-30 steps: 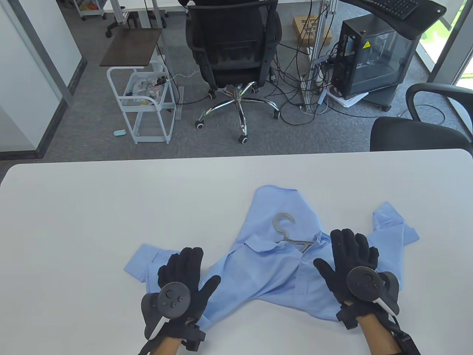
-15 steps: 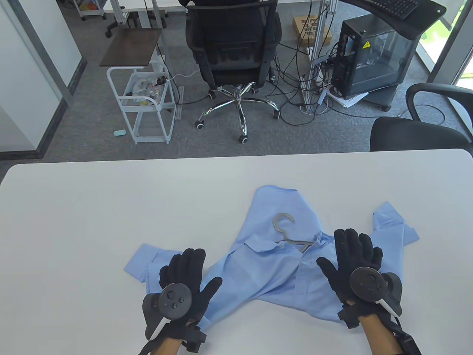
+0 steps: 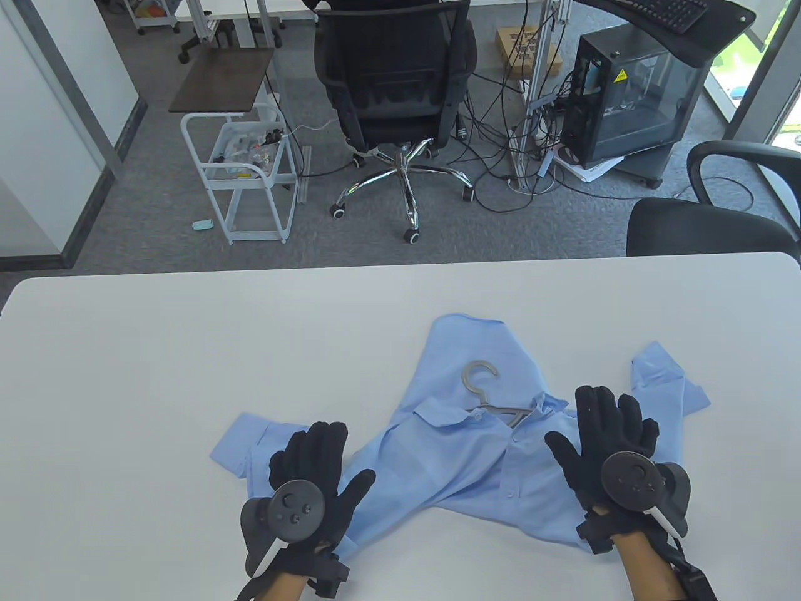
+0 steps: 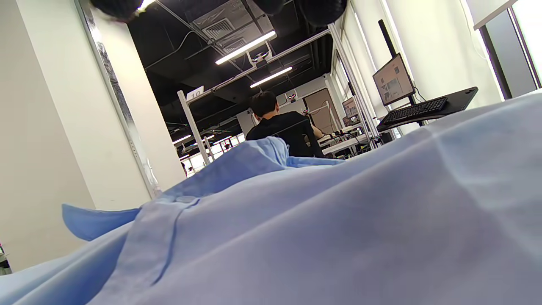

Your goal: Remove long-sleeve shirt from gray hanger

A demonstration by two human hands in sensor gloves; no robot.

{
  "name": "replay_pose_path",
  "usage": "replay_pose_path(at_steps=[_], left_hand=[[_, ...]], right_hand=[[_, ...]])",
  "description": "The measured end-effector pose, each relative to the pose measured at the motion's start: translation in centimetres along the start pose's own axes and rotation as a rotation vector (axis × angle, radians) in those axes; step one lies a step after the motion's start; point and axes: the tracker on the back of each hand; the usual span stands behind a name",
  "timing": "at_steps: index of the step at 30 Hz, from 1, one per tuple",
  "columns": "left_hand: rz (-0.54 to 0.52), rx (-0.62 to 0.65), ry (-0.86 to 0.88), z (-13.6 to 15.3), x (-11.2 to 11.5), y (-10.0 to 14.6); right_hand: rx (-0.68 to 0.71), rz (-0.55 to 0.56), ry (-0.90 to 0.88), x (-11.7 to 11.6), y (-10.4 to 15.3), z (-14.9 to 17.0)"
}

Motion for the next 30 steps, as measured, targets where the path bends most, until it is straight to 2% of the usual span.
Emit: replay_pose_path(at_steps=[16,20,24,30], left_hand=[[0.032,0.008,-0.013,-0.1,0.4,0.0],[0.044,0.005,-0.009,0.0,0.5,0.0],[0.058,-0.008,-0.003,0.2,0.6,-0.3],[0.06,0.009,-0.014,0.0,0.7,-0.2]], right_hand=[[0.007,0.001,0.014,0.1,-0.6,-1.0],[-0.023,-0.068,0.056,0.3,-2.7,-2.8],[-0.019,-0.086,0.105,0.1,-4.7,-5.4],[-0.051,-0.208,0.165,-2.0,-8.9,-7.9]])
Point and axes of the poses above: the tracker on the back of each hand, its own z axis roughly to the little-finger side, its own y axis roughly from the fingertips to the wrist, x = y × z, and after that the axes turned 4 degrees about z, right-handed
